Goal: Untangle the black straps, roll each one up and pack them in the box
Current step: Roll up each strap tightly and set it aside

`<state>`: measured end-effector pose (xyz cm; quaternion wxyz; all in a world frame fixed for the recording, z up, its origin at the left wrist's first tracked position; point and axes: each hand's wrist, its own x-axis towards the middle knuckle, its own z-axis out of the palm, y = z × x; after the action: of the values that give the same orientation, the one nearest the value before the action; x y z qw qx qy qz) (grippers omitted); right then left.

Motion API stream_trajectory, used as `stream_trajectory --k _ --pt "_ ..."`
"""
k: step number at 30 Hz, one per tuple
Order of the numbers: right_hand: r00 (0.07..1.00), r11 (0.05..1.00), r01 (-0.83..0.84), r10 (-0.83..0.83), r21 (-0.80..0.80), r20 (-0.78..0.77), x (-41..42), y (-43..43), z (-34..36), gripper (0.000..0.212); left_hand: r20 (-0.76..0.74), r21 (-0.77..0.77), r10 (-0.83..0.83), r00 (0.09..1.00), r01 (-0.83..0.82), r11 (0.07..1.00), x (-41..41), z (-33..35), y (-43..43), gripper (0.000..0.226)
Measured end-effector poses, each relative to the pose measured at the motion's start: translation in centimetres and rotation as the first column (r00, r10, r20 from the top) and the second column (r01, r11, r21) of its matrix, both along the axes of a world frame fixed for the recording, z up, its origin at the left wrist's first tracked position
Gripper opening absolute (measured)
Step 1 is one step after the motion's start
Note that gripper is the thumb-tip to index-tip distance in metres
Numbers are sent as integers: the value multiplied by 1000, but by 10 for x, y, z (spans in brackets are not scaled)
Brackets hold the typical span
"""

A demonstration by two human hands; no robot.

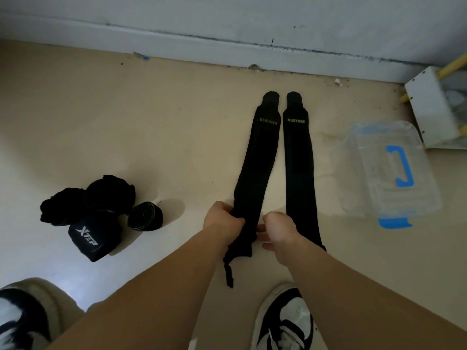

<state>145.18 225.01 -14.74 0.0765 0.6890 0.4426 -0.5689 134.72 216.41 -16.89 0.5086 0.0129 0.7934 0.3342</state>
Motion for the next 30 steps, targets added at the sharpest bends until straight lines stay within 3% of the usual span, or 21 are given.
stream_trajectory --k 2,4,7,8,9,10,12,14,15,18,21,25,27,30 --pt "996 995 -86 87 -41 21 -3 -5 5 17 52 4 -99 994 99 995 -10 4 -17 35" --pt "990 991 -134 134 -16 32 -5 -11 2 29 147 -45 -375 915 385 922 -16 12 -36 37" --pt "995 995 -85 83 50 47 -13 -19 -5 43 388 -110 -727 566 812 574 -20 19 -61 48" --pt "996 995 -71 67 73 60 -16 -22 -7 44 431 -119 -760 486 866 486 -22 18 -66 44" --pt "996 994 -60 53 92 76 -20 -24 -8 45 425 -137 -777 465 881 452 -25 19 -69 37" --pt "995 992 -44 34 115 89 -22 -25 -11 46 370 -165 -781 504 863 478 -30 14 -71 32" --pt "994 985 -22 3 171 108 -25 -27 -14 47 125 -212 -688 715 697 686 -42 5 -73 29" --pt "996 985 26 -41 172 81 -26 -26 -14 44 -47 -142 -384 922 375 916 -52 -4 -71 28" --pt "995 986 71 -80 148 58 -27 -24 -13 41 -43 -86 -239 970 235 968 -53 -6 -68 25" --pt "982 981 184 -187 64 34 -31 -19 -7 30 51 37 -85 995 83 996 -43 -2 -51 31" --pt "991 990 134 -133 -49 24 -39 -23 1 16 83 89 -24 996 16 996 -31 10 -35 45" --pt "995 982 -58 43 -180 -86 -48 -31 11 17 36 -51 32 999 -31 998 -38 13 -36 68" --pt "985 965 -135 106 -226 -133 -50 -32 18 20 39 -71 70 997 -67 995 -44 13 -44 64" --pt "981 943 -156 114 -294 -154 -50 -37 27 24 34 6 140 990 -140 990 -49 22 -52 34"
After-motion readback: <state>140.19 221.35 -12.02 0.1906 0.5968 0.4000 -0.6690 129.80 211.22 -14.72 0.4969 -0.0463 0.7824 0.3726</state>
